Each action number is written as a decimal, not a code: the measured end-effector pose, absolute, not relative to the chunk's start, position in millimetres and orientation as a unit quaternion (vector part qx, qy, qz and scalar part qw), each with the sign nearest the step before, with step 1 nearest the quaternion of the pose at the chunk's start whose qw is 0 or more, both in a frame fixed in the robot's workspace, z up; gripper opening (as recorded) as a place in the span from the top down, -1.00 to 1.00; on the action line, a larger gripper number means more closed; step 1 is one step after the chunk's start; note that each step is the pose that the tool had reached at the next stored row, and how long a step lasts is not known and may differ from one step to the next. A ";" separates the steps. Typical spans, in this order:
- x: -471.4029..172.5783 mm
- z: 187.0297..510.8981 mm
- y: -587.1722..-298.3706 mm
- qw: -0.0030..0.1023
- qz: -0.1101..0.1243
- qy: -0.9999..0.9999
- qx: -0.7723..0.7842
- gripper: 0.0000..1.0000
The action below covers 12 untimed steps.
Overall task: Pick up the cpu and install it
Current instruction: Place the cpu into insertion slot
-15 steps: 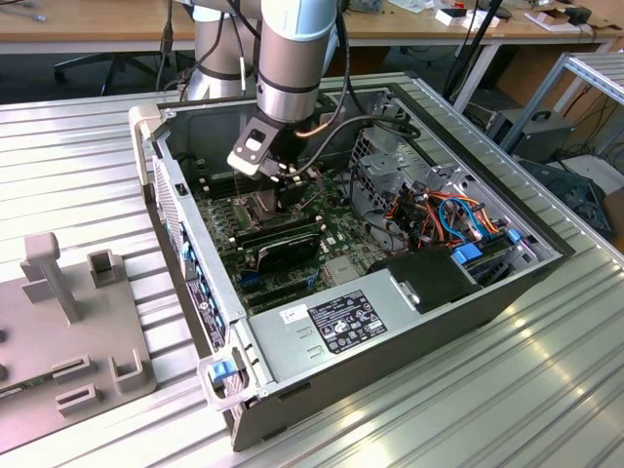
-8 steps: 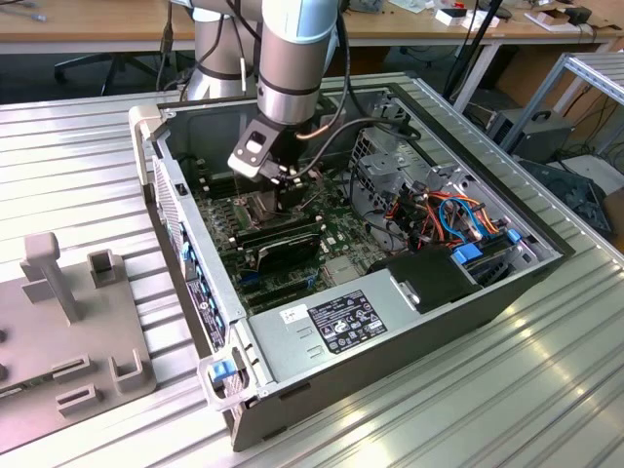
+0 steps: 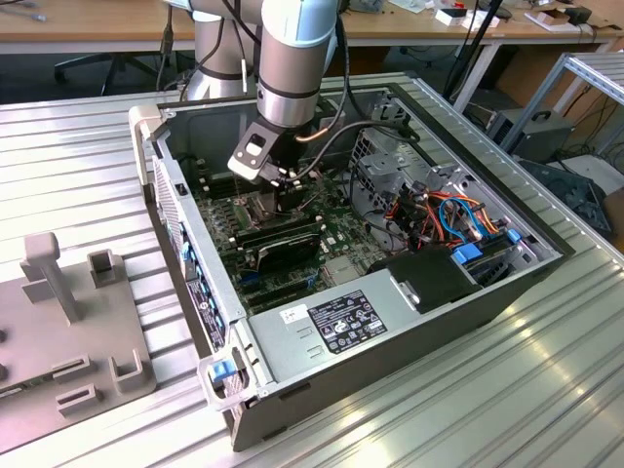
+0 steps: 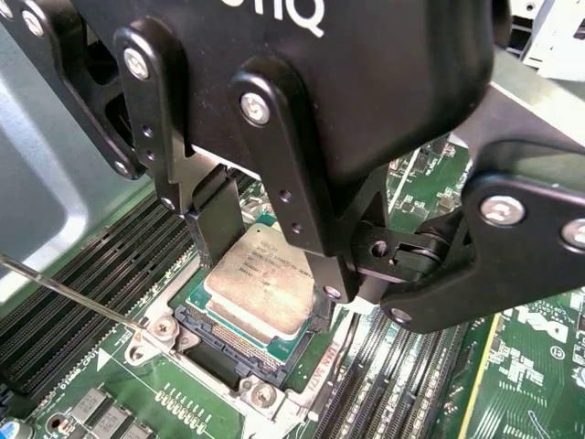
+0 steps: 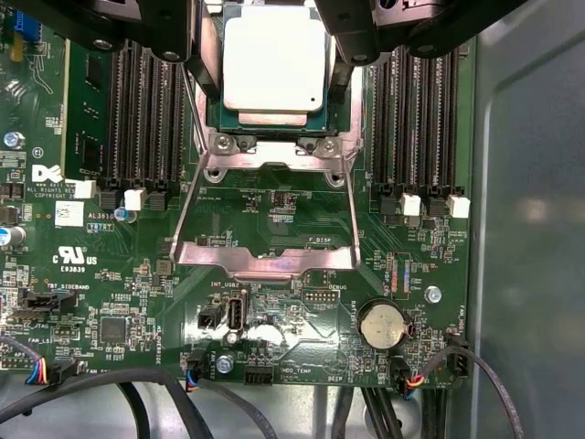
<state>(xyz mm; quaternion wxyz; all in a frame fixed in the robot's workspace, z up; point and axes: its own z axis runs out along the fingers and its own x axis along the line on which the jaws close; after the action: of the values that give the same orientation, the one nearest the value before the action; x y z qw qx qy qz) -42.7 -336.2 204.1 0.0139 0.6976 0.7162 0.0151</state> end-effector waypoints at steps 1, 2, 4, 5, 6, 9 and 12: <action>-42.8 204.1 -336.1 0.014 0.015 0.716 0.698 -0.09; -42.8 204.0 -336.0 0.014 0.015 0.716 0.698 -0.09; -43.9 204.0 -335.7 0.014 0.015 0.716 0.698 -0.09; -44.6 204.1 -335.6 0.014 0.015 0.716 0.698 -0.09; -45.3 204.0 -335.5 0.014 0.015 0.716 0.698 -0.09; -45.7 202.9 -335.5 0.014 0.015 0.716 0.698 -0.09; -45.7 201.9 -335.4 0.014 0.015 0.716 0.698 -0.09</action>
<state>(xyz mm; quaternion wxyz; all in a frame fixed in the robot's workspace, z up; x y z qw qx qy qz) -45.7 -335.4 201.9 0.0139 0.6976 0.7162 0.0152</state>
